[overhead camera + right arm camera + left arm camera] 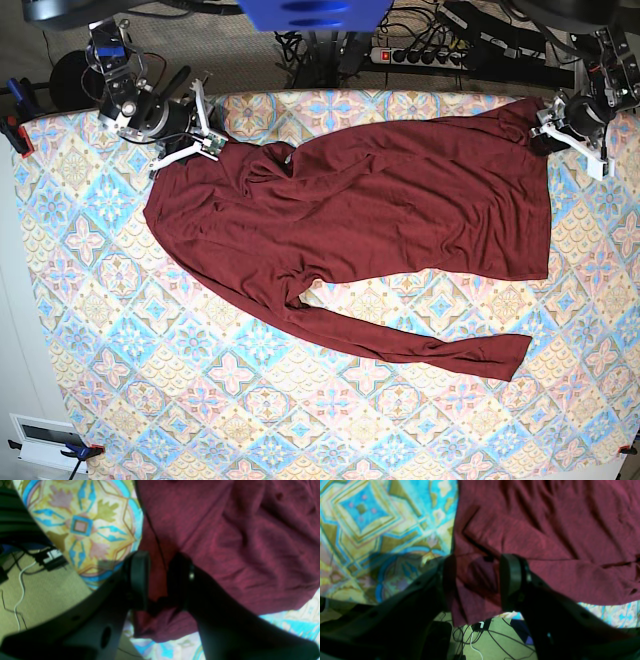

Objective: Layout the t-shirt on the table in an organized manner, then fold the t-shirt properly
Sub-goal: 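Pull the grasped fabric back toward the collar corner with the right gripper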

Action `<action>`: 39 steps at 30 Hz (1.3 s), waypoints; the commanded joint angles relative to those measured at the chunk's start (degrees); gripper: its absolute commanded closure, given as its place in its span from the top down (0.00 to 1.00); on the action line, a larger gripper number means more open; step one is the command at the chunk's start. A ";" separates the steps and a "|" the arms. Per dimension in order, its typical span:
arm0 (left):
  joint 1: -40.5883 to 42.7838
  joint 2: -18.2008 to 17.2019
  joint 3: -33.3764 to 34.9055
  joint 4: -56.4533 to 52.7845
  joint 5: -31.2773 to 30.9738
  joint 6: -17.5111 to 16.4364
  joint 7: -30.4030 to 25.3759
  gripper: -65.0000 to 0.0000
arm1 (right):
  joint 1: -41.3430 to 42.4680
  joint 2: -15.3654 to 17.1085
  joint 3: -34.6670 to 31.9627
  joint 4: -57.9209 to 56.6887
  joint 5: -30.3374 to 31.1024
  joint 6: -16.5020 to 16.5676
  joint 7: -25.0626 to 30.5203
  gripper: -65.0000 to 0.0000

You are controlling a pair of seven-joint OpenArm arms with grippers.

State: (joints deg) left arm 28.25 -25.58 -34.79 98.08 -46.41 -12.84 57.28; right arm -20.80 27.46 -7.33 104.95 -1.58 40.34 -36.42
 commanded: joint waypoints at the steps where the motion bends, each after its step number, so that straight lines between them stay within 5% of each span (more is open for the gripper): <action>1: -0.07 -0.92 -0.51 0.77 -0.58 -0.13 -0.79 0.42 | -0.35 1.06 0.26 0.24 -0.83 -0.34 -0.45 0.28; 11: -0.16 -0.83 -0.51 0.77 -0.84 -0.13 -0.79 0.42 | -1.75 3.61 -1.50 0.06 -0.92 -0.34 -0.19 0.29; 17: -0.25 -0.83 -0.51 0.77 -0.84 -0.13 -0.79 0.42 | -1.31 8.27 -7.22 0.06 -0.92 -0.34 -0.45 0.32; 26: -0.25 -0.75 -0.51 0.77 -0.84 -0.13 -0.79 0.42 | -0.52 8.89 -7.57 -0.81 -1.01 -0.34 -0.63 0.38; 29: -0.25 -0.75 -0.51 0.77 -0.84 -0.13 -0.79 0.42 | 0.88 8.89 -8.18 -3.28 -1.01 -0.34 -0.72 0.29; 34: -0.25 -0.75 -0.51 0.77 -0.84 -0.13 -0.79 0.42 | 3.35 8.89 -7.83 -6.88 -3.47 -0.34 -0.45 0.00; 39: -0.25 -0.75 -0.51 0.77 -0.84 -0.13 -0.79 0.42 | 4.84 8.89 -7.83 -6.88 -14.28 -0.34 -0.19 0.01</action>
State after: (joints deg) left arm 27.94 -25.39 -34.79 98.08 -46.68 -12.86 57.25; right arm -16.19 35.88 -15.18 99.85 -6.50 42.35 -28.18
